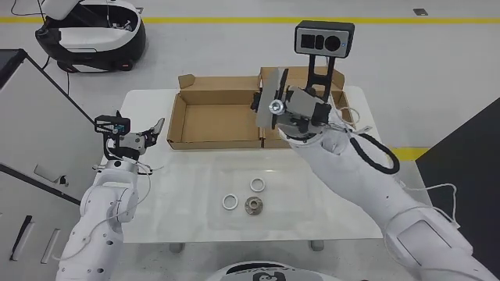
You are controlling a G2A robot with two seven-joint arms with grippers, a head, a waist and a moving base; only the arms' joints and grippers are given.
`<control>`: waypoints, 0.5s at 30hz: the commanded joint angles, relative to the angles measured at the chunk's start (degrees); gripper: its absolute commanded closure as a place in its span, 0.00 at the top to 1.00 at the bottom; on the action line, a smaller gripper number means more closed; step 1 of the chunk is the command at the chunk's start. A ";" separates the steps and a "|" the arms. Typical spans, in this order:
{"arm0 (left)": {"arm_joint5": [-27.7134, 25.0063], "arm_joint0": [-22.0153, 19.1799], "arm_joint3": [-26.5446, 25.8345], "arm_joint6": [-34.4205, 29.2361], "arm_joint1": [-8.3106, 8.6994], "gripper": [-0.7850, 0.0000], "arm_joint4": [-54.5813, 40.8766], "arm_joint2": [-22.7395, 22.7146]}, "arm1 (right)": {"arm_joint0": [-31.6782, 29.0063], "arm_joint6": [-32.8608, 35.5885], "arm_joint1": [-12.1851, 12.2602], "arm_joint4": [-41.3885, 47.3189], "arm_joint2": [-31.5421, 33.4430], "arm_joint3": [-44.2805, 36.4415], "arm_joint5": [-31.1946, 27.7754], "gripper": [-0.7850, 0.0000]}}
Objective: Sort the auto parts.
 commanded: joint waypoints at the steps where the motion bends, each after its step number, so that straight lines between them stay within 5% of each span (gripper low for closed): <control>1: 0.00 0.00 0.00 0.00 0.00 1.00 0.00 0.00 | -1.79 0.43 0.62 -2.01 3.13 -0.15 1.72 0.00; 15: 0.00 0.00 0.00 0.00 0.00 1.00 0.00 0.00 | -9.40 5.89 5.52 -18.20 29.41 4.55 16.14 0.00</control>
